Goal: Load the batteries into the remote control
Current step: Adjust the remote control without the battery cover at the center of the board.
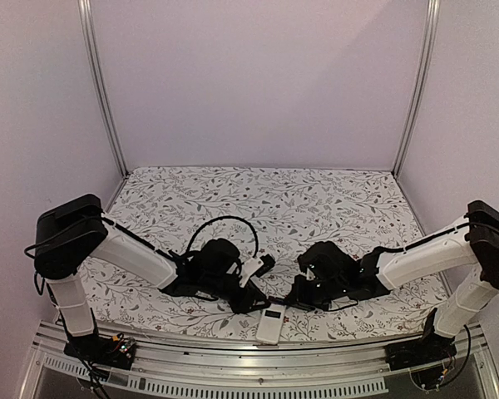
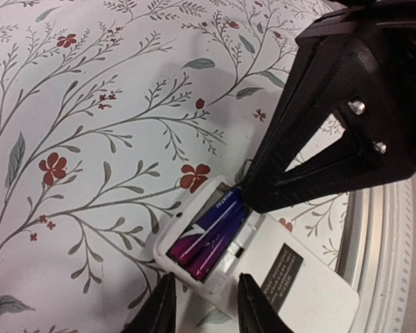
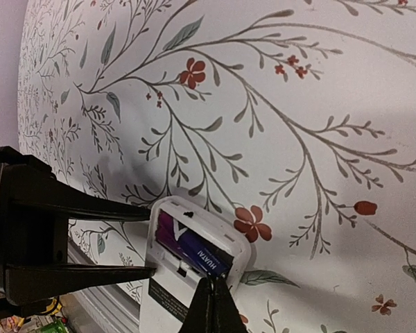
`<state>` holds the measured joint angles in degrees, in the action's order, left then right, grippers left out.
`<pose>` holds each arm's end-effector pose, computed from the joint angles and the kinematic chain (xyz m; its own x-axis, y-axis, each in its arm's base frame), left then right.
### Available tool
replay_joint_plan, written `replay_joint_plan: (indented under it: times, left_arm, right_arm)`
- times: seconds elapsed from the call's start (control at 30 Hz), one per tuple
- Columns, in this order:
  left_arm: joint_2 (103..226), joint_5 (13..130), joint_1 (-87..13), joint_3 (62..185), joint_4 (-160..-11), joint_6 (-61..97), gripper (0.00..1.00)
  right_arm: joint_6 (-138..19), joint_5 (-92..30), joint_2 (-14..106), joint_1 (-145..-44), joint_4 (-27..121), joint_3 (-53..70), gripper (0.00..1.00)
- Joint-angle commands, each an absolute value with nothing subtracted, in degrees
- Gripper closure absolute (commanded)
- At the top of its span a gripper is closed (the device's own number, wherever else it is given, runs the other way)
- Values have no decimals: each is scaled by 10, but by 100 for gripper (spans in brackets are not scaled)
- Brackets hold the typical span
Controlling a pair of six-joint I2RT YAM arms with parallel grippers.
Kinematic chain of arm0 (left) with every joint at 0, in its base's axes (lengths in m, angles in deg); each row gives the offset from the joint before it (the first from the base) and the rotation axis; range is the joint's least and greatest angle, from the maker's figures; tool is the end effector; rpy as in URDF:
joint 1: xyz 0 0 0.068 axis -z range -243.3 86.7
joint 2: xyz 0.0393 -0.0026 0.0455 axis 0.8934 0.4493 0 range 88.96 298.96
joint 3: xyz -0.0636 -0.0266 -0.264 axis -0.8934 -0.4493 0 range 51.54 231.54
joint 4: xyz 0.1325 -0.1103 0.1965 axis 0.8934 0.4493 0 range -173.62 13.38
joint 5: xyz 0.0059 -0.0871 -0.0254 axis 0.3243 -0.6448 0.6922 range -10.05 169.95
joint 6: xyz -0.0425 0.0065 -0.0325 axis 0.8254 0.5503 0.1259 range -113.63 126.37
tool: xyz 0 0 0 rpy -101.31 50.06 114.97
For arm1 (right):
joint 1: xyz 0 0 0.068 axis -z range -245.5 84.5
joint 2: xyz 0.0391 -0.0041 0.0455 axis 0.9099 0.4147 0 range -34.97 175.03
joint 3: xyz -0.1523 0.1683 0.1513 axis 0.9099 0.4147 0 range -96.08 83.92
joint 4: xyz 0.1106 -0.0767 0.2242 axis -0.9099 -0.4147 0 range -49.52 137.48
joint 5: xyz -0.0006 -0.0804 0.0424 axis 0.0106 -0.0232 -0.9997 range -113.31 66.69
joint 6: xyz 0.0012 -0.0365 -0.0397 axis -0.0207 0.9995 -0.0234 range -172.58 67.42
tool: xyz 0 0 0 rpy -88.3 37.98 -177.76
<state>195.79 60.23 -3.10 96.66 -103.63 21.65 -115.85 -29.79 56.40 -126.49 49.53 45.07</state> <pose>0.1615 -0.3059 0.1075 -0.5672 0.4912 -0.6611 0.8216 0.3925 -0.4134 0.1383 0.2578 0.1351 -0.9754 0.0708 -0.2086 -0.0725 0.7909 0.6076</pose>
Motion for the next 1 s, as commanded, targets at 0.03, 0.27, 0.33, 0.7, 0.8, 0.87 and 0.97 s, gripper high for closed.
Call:
replay_joint_plan:
  times: [0.03, 0.27, 0.33, 0.7, 0.8, 0.87, 0.97]
  left_arm:
    - [1974, 599, -32, 957, -1039, 212, 71]
    - [1973, 597, -31, 957, -1037, 210, 71]
    - [1971, 599, -31, 957, -1034, 208, 71]
    - [1949, 625, -33, 952, -1028, 205, 72]
    - [1929, 632, -33, 948, -1034, 207, 71]
    - [1918, 640, -32, 945, -1039, 208, 71]
    - [1913, 661, -32, 946, -1041, 210, 71]
  right_arm:
    - [-1149, -293, 601, -1263, 498, 445, 100]
    - [-1129, -284, 623, -1264, 468, 421, 100]
    - [-1120, -277, 628, -1264, 444, 411, 100]
    - [-1102, -266, 617, -1270, 392, 389, 97]
    - [-1101, -264, 617, -1270, 390, 383, 96]
    - [-1098, -263, 617, -1270, 388, 376, 96]
    - [-1093, -261, 619, -1270, 383, 369, 96]
